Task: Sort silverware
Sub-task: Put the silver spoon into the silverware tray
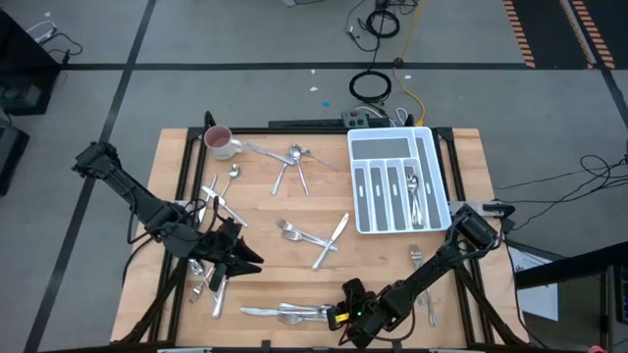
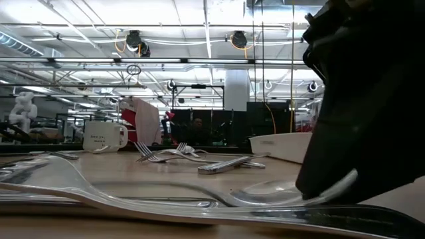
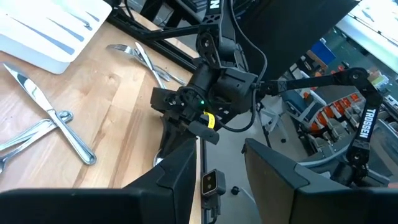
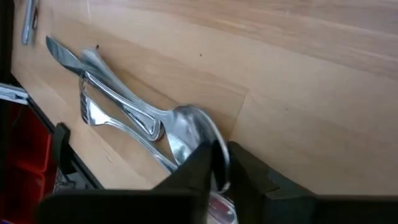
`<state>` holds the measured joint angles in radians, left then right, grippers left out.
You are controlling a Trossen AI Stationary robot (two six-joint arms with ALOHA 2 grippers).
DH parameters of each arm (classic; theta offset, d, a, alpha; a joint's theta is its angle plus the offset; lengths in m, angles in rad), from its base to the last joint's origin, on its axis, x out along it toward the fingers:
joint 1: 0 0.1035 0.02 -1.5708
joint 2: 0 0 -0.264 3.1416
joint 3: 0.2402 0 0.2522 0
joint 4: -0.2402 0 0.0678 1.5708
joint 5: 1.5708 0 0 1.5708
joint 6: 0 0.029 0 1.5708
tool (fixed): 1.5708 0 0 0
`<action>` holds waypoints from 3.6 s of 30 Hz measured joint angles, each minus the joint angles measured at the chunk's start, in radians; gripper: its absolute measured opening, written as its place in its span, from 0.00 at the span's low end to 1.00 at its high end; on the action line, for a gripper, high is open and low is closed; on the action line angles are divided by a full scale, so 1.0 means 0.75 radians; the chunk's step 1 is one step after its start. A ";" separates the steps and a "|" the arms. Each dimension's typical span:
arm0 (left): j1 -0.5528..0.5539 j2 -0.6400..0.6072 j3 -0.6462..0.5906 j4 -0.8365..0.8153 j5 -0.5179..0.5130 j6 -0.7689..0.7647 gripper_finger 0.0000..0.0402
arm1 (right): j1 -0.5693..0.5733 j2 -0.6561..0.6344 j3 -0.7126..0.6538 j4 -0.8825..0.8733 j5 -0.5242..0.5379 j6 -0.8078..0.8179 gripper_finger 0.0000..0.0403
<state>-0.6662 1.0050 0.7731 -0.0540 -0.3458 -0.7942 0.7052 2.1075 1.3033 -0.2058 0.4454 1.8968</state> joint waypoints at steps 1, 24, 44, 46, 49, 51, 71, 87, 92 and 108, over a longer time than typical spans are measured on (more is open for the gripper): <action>0.000 0.000 0.000 0.000 0.000 0.005 0.35 | -0.001 0.000 -0.001 0.003 0.001 0.000 0.04; 0.000 0.000 0.000 0.001 -0.005 0.023 0.35 | -0.001 -0.021 -0.003 0.103 0.034 -0.002 0.00; 0.000 0.000 -0.001 0.002 -0.005 0.056 0.35 | -0.079 -0.260 -0.003 0.068 0.137 -0.249 0.00; 0.000 0.000 -0.001 0.002 -0.005 0.057 0.35 | -0.084 -0.313 -0.002 0.060 0.139 -0.308 0.00; 0.000 0.000 -0.001 0.002 -0.005 0.060 0.35 | -0.085 -0.386 -0.001 0.017 0.138 -0.366 0.00; 0.000 0.000 -0.001 0.002 -0.005 0.064 0.35 | -0.085 -0.428 -0.001 -0.037 0.138 -0.386 0.00; 0.007 0.000 -0.001 0.002 -0.035 0.065 0.35 | -0.088 -0.592 -0.001 -0.362 -0.077 -0.429 0.00; 0.007 0.000 -0.001 0.002 -0.041 0.058 0.35 | -0.234 -0.758 -0.001 -0.730 -0.423 -0.617 0.00; 0.007 0.000 -0.001 0.002 -0.044 0.058 0.35 | -0.309 -0.833 -0.001 -0.882 -0.551 -0.731 0.00; 0.007 0.000 -0.001 0.002 -0.112 0.061 0.35 | -0.479 -0.925 -0.001 -1.236 -0.783 -1.153 0.00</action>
<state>-0.6613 1.0050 0.7723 -0.0528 -0.4300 -0.7486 0.3461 1.4136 1.3025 -1.1325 -0.1417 1.0323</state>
